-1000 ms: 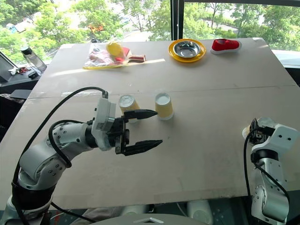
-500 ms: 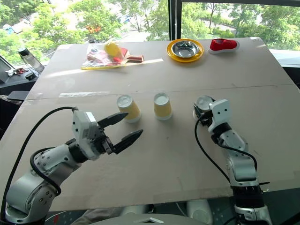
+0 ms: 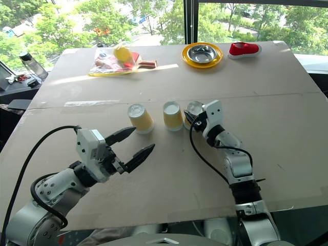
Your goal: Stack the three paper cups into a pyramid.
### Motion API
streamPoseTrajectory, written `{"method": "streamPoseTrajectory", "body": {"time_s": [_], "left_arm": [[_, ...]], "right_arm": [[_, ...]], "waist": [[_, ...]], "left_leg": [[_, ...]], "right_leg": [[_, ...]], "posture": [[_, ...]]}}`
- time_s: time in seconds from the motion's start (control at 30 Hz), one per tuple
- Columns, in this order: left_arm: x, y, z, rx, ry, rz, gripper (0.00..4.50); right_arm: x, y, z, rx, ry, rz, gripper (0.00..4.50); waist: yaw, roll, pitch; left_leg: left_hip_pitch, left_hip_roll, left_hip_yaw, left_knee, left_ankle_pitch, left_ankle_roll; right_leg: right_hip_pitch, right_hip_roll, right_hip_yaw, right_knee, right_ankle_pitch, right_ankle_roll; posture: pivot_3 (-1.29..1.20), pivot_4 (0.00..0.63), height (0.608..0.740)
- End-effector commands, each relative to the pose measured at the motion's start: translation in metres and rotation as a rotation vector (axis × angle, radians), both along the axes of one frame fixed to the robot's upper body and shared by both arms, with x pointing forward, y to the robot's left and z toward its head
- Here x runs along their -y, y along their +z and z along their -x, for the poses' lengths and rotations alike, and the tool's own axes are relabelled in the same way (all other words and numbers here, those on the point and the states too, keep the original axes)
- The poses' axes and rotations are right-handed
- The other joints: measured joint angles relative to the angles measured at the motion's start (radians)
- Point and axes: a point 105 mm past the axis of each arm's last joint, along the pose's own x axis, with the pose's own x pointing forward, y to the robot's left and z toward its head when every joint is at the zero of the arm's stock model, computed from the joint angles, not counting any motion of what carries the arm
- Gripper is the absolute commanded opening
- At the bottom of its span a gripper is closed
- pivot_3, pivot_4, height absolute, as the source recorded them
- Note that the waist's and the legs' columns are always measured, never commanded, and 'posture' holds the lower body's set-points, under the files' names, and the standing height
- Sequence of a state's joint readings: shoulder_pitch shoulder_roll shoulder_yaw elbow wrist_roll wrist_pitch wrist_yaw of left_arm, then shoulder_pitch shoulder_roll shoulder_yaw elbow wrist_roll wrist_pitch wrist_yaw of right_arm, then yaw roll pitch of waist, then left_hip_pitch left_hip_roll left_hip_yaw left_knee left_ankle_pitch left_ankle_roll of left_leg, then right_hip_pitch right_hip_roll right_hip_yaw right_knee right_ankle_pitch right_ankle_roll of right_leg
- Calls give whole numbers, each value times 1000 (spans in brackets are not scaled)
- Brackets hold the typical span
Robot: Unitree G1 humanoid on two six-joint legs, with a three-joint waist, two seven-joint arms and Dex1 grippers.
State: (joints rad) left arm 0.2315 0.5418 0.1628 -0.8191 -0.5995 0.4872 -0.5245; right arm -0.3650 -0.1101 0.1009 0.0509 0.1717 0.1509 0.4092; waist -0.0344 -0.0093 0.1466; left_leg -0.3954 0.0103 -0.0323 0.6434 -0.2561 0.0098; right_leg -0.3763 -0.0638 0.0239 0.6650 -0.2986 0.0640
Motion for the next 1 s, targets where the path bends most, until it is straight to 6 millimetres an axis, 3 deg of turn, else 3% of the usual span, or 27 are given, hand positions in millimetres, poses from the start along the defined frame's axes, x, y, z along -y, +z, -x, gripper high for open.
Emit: {"method": "streamPoseTrajectory", "body": {"time_s": [0.03,0.33,0.5,0.73,0.87,1.0], "left_arm": [[6,14,4,74,-25,1,4500],[7,16,1,88,-31,1,4500],[6,14,1,84,-32,-1,4500],[3,13,8,96,23,48,4500],[-13,9,7,138,163,89,4500],[-27,3,-6,177,302,110,4500]], "right_arm": [[-2,10,2,33,11,-6,2214],[-4,13,2,32,18,0,2214],[0,16,3,29,16,-17,4474],[20,35,12,103,-15,-54,4474],[30,46,43,90,153,-112,4474],[45,47,63,116,196,-60,4474]], "waist": [[0,0,0],[-1,0,0],[-1,0,0],[0,0,0],[5,0,0],[7,0,0]], "left_leg": [[0,0,0,0,0,0],[0,0,0,0,0,0],[0,0,0,0,0,0],[0,0,0,0,0,0],[-1,0,0,0,0,0],[-1,0,0,0,0,1]], "right_leg": [[0,0,0,0,0,0],[0,0,0,0,0,0],[0,0,0,0,0,0],[0,0,0,0,0,0],[0,-1,0,-1,0,0],[1,-1,-1,-1,0,0]], "posture": [[0,150,740],[0,150,740],[0,150,740],[0,150,740],[0,150,740],[0,150,740]]}}
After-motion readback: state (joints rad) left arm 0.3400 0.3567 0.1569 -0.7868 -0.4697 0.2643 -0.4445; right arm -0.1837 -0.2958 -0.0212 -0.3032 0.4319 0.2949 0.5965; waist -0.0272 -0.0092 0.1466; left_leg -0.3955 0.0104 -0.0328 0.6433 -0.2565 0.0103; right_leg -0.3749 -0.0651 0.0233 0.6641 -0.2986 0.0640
